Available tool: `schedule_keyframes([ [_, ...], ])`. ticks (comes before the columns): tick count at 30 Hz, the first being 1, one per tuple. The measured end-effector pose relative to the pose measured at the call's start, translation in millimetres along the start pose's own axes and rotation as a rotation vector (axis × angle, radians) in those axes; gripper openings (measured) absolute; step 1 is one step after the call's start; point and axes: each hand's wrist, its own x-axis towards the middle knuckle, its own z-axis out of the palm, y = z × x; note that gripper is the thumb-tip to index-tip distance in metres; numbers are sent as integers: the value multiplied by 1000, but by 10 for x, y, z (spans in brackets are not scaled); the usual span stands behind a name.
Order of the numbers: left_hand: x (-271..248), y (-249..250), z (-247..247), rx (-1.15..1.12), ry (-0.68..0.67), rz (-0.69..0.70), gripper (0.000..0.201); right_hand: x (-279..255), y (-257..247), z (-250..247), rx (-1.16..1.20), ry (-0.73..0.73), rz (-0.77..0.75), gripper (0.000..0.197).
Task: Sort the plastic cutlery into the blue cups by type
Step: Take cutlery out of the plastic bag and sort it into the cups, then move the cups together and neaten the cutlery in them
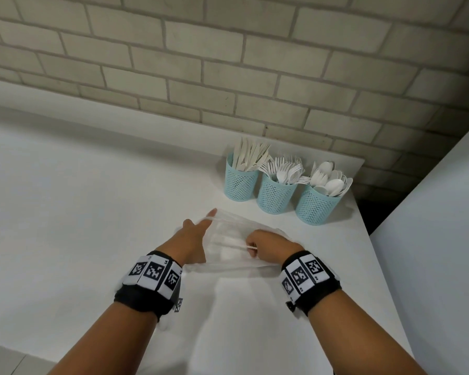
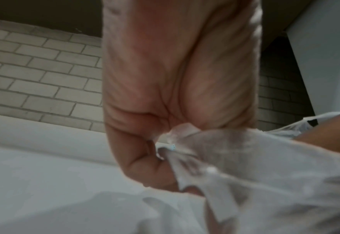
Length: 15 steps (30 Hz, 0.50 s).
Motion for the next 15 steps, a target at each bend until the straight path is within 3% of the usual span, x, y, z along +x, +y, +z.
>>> schedule_keyframes([
  [5,64,52,10,-43,0,-9,107,-74,116,-158,-7,-68,-3,28],
  [7,86,65,22,-49,20,-17,101,-88,178,-184,96,-87,-13,21],
  [12,99,17,15,-83,70,-48,77,-134,240,-207,1067,-98,-82,22],
  [15,66,12,-8,-106,52,-5,74,-162,220,-289,1146,-24,-43,30],
])
